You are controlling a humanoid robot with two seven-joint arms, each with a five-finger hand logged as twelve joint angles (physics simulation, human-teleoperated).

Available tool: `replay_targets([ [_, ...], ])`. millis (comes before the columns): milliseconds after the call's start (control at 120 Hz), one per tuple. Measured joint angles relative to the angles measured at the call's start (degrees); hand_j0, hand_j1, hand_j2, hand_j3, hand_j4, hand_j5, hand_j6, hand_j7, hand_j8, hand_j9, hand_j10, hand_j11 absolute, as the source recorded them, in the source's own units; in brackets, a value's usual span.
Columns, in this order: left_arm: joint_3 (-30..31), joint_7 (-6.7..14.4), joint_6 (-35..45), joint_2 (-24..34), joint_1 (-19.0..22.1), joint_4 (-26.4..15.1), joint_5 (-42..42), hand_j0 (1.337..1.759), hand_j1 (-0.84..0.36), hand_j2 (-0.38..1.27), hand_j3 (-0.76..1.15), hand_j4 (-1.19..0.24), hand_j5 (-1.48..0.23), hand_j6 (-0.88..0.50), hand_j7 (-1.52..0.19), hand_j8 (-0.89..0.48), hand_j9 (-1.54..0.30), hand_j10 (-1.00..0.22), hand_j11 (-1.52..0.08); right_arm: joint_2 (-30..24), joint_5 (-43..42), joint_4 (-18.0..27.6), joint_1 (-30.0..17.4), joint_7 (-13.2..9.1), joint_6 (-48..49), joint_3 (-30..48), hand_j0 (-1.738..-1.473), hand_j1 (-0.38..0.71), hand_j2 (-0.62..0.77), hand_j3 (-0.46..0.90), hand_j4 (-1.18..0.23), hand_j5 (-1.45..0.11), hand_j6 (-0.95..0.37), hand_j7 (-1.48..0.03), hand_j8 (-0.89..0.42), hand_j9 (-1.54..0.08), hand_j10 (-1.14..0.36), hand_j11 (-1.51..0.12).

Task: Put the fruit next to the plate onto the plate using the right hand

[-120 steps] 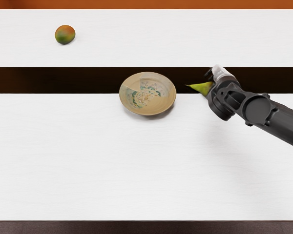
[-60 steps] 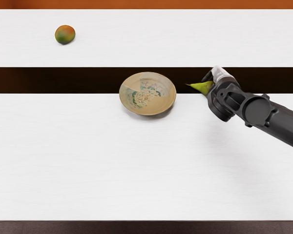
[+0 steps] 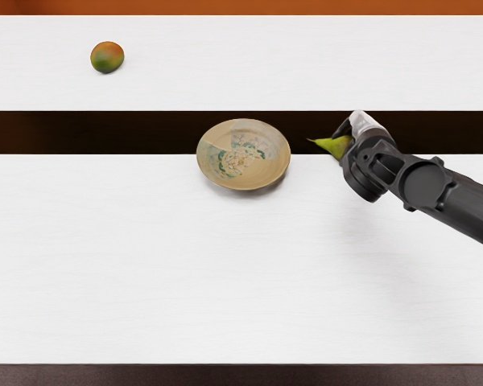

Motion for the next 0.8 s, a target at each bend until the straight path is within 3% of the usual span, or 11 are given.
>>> replay_targets([
  [125, 0.01, -0.01, 0.0, 0.0, 0.0, 0.0, 0.0, 1.658, 0.35, 0.0, 0.0, 0.0, 0.0, 0.0, 0.0, 0.0, 0.0, 0.0, 0.0, 0.16, 1.18, 0.04, 0.78, 0.04, 0.45, 0.38, -1.652, 0.23, 0.26, 0.0, -0.68, -0.84, -0.44, -0.87, -0.42, -0.87, -0.73, -0.87],
  [192, 0.01, 0.0, 0.0, 0.0, 0.0, 0.0, 0.0, 1.658, 0.35, 0.0, 0.0, 0.0, 0.0, 0.0, 0.0, 0.0, 0.0, 0.0, 0.0, 0.18, 1.72, 0.07, 1.51, 0.04, 0.57, 0.54, -1.653, 0.22, 0.21, 0.0, -0.68, -0.85, -0.43, -0.87, -0.42, -0.88, -0.71, -0.88],
  [350, 0.03, 0.01, 0.0, 0.0, 0.0, 0.0, 0.0, 1.658, 0.35, 0.0, 0.0, 0.0, 0.0, 0.0, 0.0, 0.0, 0.0, 0.0, 0.0, 0.17, 4.45, 0.16, 4.22, 0.04, 1.63, 0.71, -1.657, 0.29, 0.35, 0.0, -0.66, -0.87, -0.4, -0.87, -0.38, -0.89, -0.68, -0.89],
  [800, 0.01, 0.0, 0.0, 0.0, -0.02, 0.0, -0.01, 1.658, 0.35, 0.0, 0.0, 0.0, 0.0, 0.0, 0.0, 0.0, 0.0, 0.0, 0.0, 1.34, 9.28, 0.38, 9.93, 0.02, 13.11, 6.41, -1.658, 0.37, 0.47, 0.0, -0.64, -0.89, -0.37, -0.86, -0.35, -0.89, -0.64, -0.9],
])
